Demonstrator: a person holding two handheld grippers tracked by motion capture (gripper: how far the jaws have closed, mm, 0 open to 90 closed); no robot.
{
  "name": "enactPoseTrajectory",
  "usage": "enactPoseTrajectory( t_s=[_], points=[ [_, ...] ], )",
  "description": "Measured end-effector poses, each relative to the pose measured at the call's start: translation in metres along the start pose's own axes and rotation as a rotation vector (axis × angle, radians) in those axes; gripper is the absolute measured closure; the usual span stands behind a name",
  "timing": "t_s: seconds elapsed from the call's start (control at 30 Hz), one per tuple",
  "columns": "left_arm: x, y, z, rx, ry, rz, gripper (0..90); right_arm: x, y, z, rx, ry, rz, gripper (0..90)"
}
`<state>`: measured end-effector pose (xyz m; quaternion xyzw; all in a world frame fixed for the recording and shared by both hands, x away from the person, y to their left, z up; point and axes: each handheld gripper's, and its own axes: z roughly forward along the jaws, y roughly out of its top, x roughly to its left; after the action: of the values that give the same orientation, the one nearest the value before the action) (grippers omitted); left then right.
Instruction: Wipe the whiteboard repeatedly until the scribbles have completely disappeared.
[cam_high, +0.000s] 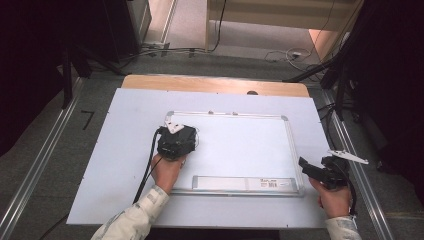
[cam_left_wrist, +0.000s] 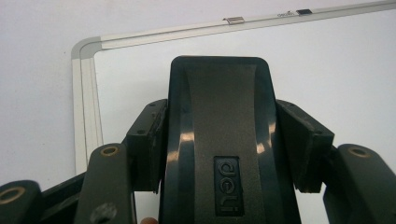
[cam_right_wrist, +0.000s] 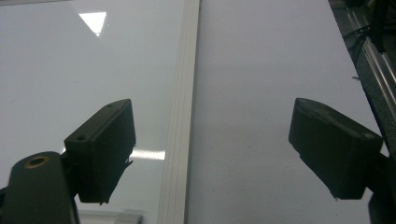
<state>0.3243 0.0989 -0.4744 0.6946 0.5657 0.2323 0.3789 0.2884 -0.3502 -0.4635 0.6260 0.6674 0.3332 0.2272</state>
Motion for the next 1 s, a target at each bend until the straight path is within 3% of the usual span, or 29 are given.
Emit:
enactPoseTrajectory(
  t_s=[0.5,1.0],
  points=[
    [-0.01,-0.007,0.006,0.019,-0.022,0.036,41.0,0.0,0.0,0.0,0.003,0.0,-0.004,13.5],
    [-0.013,-0.01,0.015,0.034,-0.007,0.067,41.0,0.0,0.0,0.001,0.005,-0.002,-0.004,13.5]
  ],
)
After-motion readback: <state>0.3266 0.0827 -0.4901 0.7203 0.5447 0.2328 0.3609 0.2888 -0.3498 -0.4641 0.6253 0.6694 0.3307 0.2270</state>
